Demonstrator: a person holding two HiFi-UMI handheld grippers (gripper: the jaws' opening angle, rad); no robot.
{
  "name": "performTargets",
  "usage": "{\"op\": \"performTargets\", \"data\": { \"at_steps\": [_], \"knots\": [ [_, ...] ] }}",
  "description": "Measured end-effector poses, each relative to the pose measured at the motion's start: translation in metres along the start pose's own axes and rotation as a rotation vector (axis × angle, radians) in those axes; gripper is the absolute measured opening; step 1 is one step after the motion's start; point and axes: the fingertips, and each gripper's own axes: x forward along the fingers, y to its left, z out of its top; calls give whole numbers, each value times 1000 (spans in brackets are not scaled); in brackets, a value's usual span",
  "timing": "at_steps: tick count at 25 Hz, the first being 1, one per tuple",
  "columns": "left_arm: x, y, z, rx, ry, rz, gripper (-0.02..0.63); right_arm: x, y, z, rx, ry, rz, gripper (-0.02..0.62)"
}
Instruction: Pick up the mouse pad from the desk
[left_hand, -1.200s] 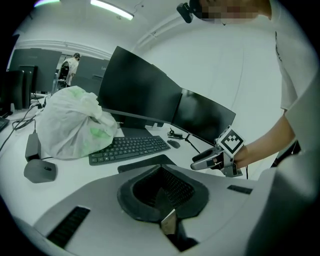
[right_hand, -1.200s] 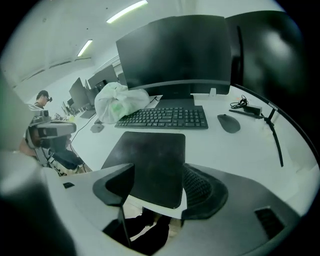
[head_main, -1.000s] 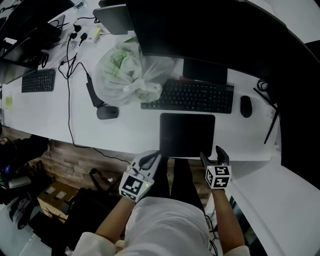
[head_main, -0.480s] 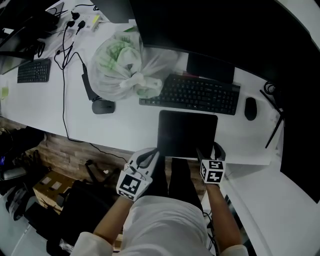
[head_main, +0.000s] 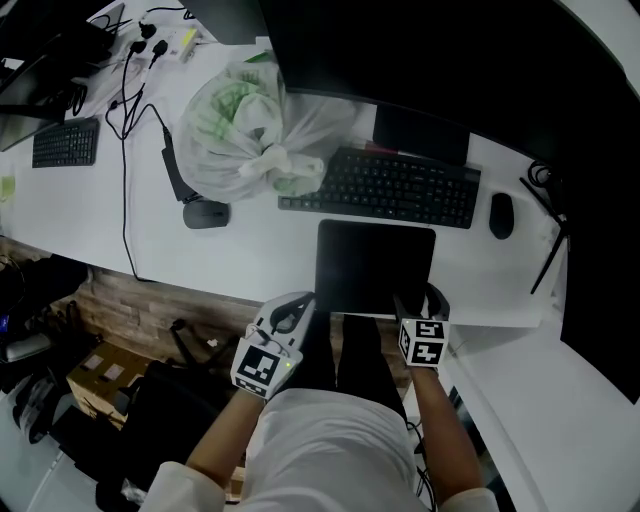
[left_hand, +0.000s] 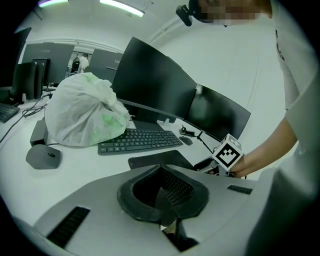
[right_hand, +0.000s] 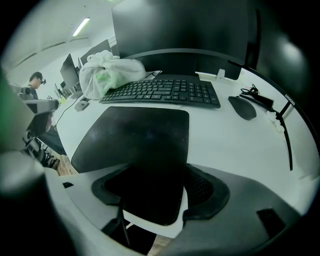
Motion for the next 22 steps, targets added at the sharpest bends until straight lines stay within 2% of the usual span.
{"op": "performTargets", "data": {
  "at_steps": [2, 7, 12, 17, 22],
  "knots": [
    [-1, 0, 2, -2, -3, -1, 15, -1, 2, 1, -17, -7, 8, 319],
    [-8, 7, 2, 10, 2, 8, 15, -1, 24, 4, -69, -20, 19, 136],
    [-17, 11, 8, 21, -3, 13, 15, -2, 34, 5, -61, -18, 45, 56],
    [-31, 7, 17, 36, -9, -15, 15, -24, 40, 18, -55, -57, 133, 44],
    [-51, 5, 20, 11, -19, -36, 15, -52, 52, 41, -96, -116, 148, 43]
  ]
}}
